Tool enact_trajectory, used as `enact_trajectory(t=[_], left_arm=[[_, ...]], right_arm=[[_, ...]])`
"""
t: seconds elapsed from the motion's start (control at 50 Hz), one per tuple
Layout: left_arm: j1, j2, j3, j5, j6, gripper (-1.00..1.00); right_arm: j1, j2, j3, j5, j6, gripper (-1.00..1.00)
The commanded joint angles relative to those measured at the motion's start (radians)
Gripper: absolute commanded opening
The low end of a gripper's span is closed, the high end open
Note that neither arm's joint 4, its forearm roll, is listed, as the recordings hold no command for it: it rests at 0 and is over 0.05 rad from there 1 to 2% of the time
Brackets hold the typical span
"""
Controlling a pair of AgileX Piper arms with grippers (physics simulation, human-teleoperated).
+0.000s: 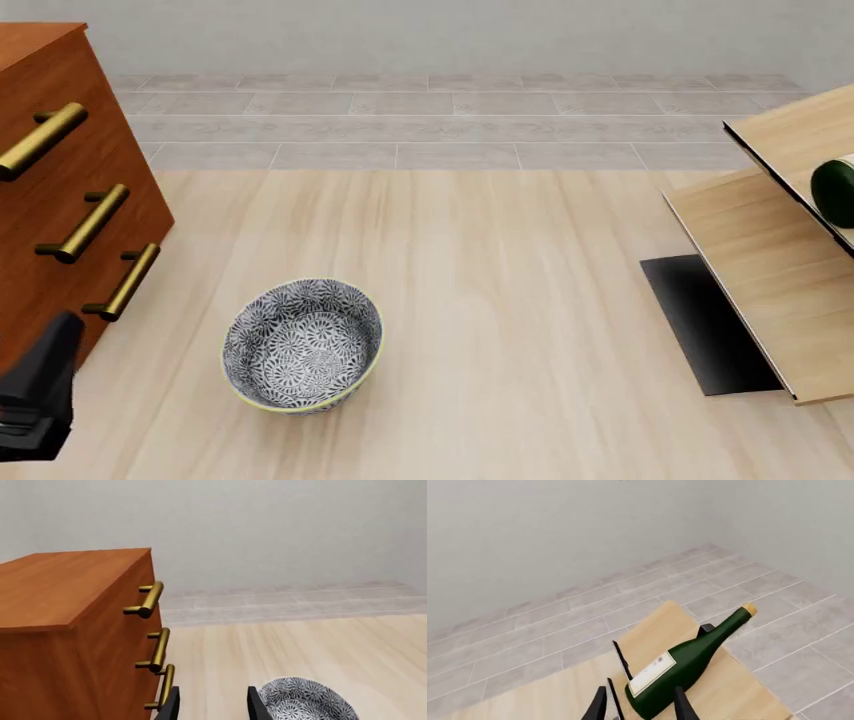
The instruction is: Put the wine bottle on the wine rack.
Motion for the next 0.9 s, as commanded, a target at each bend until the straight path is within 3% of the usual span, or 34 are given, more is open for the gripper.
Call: enact_trajectory(t=[0.02,0.9], left_arm=[[0.007,-0.003,-0.053,0.047,0.017,1.0],[0.028,-0.004,-0.249,0.217,0.036,1.0]], right_arm=[[0.047,-0.053,0.007,0.033,-0.028,1.0],[0.204,-0.383,0.027,0.259,-0.17,1.0]])
